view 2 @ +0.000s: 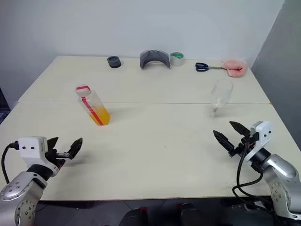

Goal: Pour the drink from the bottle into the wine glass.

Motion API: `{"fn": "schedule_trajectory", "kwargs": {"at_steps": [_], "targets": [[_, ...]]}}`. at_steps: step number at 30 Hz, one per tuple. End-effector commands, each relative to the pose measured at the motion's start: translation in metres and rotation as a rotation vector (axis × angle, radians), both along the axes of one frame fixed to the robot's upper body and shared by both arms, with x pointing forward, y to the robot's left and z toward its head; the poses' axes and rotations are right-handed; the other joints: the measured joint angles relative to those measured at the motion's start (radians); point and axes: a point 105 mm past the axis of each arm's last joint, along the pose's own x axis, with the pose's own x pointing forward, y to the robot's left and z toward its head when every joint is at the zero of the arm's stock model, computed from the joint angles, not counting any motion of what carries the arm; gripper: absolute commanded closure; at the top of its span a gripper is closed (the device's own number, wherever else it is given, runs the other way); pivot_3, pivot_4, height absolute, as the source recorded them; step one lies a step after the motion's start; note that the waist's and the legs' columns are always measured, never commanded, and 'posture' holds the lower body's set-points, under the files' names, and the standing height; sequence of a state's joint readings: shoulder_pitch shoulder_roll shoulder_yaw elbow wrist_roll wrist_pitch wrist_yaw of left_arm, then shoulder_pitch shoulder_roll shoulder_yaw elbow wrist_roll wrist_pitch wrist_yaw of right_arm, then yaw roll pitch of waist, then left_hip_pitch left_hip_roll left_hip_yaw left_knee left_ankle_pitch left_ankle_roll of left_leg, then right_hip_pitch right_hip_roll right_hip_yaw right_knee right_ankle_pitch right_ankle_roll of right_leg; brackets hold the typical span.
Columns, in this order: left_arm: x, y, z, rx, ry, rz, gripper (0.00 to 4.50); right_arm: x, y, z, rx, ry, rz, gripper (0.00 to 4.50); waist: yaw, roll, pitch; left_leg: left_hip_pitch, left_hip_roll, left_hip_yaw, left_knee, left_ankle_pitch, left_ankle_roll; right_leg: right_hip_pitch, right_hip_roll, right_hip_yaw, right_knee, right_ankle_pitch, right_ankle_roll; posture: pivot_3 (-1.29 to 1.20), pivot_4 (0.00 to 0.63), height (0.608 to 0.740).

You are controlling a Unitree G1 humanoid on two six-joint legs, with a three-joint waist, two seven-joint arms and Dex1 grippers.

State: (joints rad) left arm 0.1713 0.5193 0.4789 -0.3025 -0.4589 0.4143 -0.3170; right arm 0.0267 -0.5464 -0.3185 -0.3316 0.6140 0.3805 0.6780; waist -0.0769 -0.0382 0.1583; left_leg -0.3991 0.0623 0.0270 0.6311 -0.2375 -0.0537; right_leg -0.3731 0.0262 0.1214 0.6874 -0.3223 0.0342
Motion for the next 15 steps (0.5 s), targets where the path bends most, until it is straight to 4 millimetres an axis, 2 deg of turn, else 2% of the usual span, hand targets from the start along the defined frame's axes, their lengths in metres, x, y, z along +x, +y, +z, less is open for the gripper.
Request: {"fn": "schedule_trajectory", "kwargs": {"at_steps": [1,12,15], "targets": [[0.001,0.002,0.016,0.031,-0.050,0.003,0.00,-0.001,0.002,0.010,-0.007,-0.049,0.019,0.04,0.001,0.000,0.000,0.000,0.000,0.000,0.000,0.000,0.000,0.000,0.000,0.000,0.000,0.000,0.000,0.00,0.150,0.740],[0.006,0.003,0.022,0.022,-0.077,0.000,0.00,-0.004,0.002,0.009,-0.015,-0.059,0.020,0.04,0.002,0.000,0.000,0.000,0.000,0.000,0.000,0.000,0.000,0.000,0.000,0.000,-0.001,0.000,0.000,0.00,0.150,0.740],[0.008,0.001,0.024,0.026,-0.081,-0.005,0.00,0.004,-0.012,0.008,-0.025,-0.060,-0.076,0.04,0.002,0.000,0.000,0.000,0.000,0.000,0.000,0.000,0.000,0.000,0.000,0.000,-0.001,0.000,0.000,0.00,0.150,0.740]]}}
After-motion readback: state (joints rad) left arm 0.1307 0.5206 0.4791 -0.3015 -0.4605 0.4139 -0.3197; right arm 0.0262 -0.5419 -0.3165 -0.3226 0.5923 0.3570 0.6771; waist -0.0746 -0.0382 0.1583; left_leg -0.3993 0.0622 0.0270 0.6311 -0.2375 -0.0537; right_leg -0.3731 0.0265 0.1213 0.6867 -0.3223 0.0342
